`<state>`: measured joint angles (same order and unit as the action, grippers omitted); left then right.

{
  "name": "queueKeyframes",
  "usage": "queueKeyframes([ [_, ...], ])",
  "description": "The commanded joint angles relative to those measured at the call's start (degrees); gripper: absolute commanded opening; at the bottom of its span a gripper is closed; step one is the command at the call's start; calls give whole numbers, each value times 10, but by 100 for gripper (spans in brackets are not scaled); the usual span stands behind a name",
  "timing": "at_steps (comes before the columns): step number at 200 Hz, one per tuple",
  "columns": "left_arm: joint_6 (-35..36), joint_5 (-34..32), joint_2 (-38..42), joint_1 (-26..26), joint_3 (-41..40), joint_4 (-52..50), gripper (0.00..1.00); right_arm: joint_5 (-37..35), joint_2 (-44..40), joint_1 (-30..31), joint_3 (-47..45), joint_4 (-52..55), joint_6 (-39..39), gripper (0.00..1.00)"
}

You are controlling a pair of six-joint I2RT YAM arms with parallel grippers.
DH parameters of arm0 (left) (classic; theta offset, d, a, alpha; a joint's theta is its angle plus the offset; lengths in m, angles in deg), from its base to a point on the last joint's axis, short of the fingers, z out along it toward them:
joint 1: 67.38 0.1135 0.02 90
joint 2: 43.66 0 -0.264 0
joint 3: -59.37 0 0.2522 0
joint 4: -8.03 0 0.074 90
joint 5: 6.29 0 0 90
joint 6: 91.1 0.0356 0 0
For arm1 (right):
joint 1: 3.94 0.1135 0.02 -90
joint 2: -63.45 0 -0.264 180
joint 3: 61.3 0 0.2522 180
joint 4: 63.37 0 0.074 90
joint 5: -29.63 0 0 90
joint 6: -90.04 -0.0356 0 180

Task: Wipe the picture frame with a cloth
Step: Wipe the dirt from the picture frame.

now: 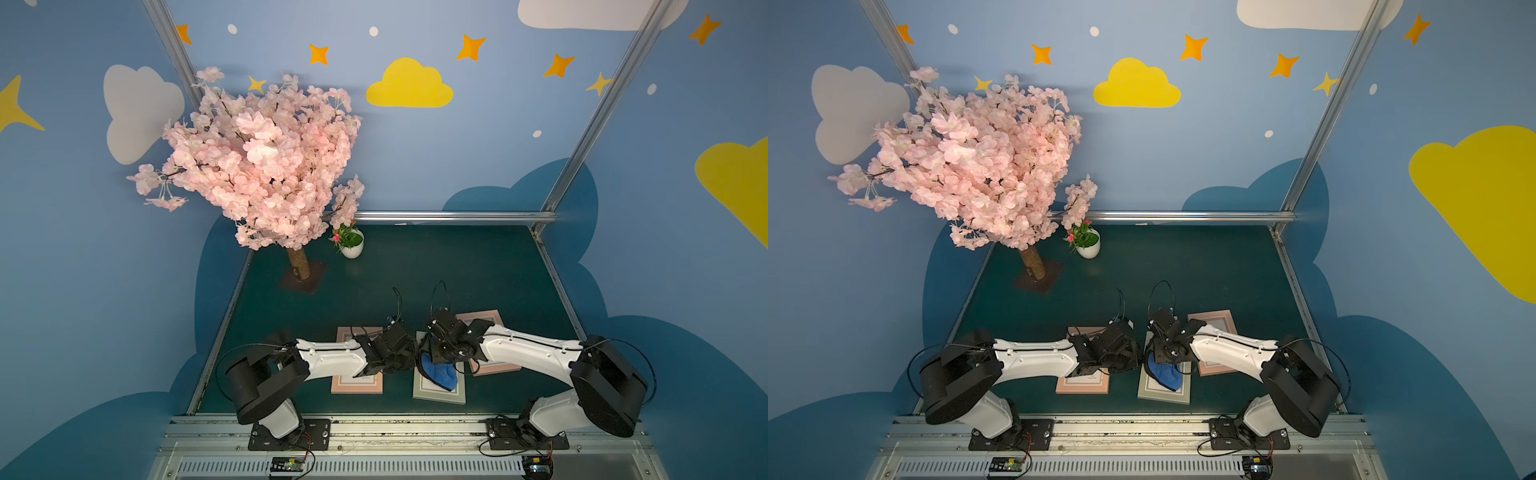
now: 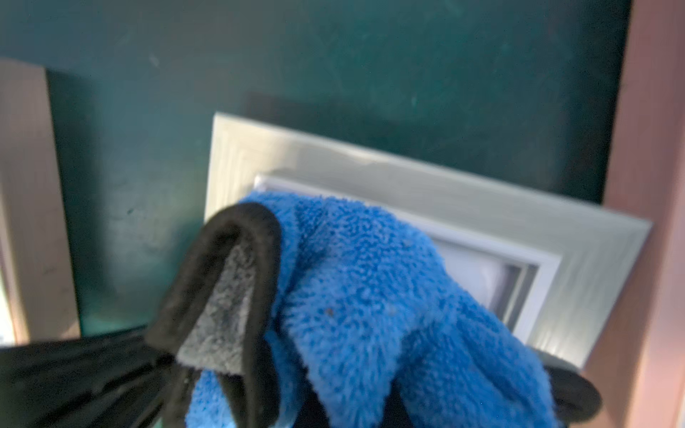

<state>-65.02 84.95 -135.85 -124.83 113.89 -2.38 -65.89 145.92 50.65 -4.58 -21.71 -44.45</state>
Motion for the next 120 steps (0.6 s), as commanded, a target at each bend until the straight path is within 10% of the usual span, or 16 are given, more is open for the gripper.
queueKeyframes([
  [1, -2, -19, -42, -5, -33, -113, 10, 22, -8, 45, -42, 61, -48, 0],
  [120, -3, -23, -48, -4, -24, -128, 10, -3, -46, 80, -91, 79, -102, 0],
])
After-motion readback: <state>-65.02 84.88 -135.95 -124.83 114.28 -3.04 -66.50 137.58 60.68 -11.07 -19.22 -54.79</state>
